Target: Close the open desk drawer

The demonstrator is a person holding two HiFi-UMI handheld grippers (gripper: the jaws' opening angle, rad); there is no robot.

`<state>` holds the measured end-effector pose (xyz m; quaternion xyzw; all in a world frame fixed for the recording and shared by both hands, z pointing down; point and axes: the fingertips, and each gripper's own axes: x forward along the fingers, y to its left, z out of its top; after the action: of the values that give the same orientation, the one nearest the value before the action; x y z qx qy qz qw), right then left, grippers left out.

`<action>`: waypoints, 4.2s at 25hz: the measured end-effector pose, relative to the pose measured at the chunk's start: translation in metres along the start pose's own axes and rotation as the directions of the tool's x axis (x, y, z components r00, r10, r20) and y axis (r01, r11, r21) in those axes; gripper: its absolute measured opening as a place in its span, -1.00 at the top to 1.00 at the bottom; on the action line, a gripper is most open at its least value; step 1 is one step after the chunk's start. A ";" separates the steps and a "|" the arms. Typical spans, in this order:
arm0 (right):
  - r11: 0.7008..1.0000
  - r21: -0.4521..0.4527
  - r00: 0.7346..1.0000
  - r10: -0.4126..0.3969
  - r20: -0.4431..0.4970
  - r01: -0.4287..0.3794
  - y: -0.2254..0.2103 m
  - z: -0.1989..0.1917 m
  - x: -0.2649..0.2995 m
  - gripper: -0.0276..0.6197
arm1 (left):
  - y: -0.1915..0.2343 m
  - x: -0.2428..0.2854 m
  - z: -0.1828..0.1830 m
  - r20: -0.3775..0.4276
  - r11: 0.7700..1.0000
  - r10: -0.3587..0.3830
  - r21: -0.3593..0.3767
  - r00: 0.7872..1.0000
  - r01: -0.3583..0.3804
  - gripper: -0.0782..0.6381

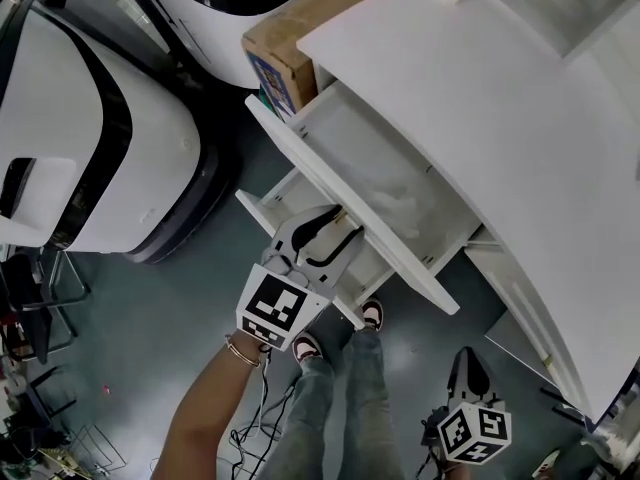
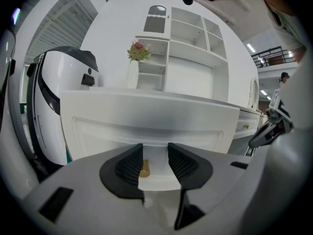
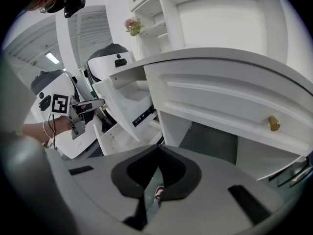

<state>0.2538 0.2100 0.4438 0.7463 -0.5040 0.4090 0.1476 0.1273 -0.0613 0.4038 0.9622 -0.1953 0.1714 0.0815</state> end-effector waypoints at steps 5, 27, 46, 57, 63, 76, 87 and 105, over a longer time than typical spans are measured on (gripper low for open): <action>1.000 0.024 1.000 -0.008 0.005 0.008 -0.011 0.002 -0.001 0.90 | 0.000 0.020 0.007 0.005 1.000 0.007 -0.015 1.000 -0.007 0.37; 0.996 0.077 0.999 -0.033 -0.006 0.033 -0.047 0.003 0.001 0.90 | 0.005 0.088 0.032 0.015 1.000 -0.004 -0.025 1.000 0.004 0.38; 0.999 -0.028 0.999 0.035 -0.036 -0.036 0.000 0.009 0.019 0.90 | 0.007 0.039 0.018 0.056 0.999 -0.011 -0.032 0.998 0.013 0.32; 0.972 -0.194 0.988 0.111 -0.104 -0.130 0.082 -0.009 0.036 0.90 | 0.068 -0.095 -0.080 0.002 0.979 0.167 -0.122 0.986 -0.166 0.32; 0.960 -0.240 0.982 0.114 -0.151 -0.148 0.117 -0.033 0.048 0.90 | 0.064 -0.122 -0.142 -0.028 0.983 0.119 -0.140 0.993 -0.121 0.31; 0.935 -0.330 0.972 0.052 -0.229 -0.128 0.120 -0.063 0.082 0.90 | 0.047 -0.091 -0.216 -0.076 0.997 0.013 -0.077 0.997 -0.019 0.31; 0.934 -0.328 0.964 0.052 -0.261 -0.139 0.119 -0.064 0.094 0.90 | 0.042 -0.065 -0.215 -0.070 0.998 -0.039 -0.046 0.997 0.036 0.31; 0.950 -0.283 0.964 0.055 -0.260 -0.130 0.087 -0.053 0.098 0.90 | 0.043 -0.034 -0.207 -0.092 0.998 -0.044 -0.037 0.995 0.041 0.31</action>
<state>0.1690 0.1429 0.5342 0.6337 -0.5720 0.4252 0.3007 0.0190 -0.0427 0.5876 0.9555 -0.1738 0.2109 0.1112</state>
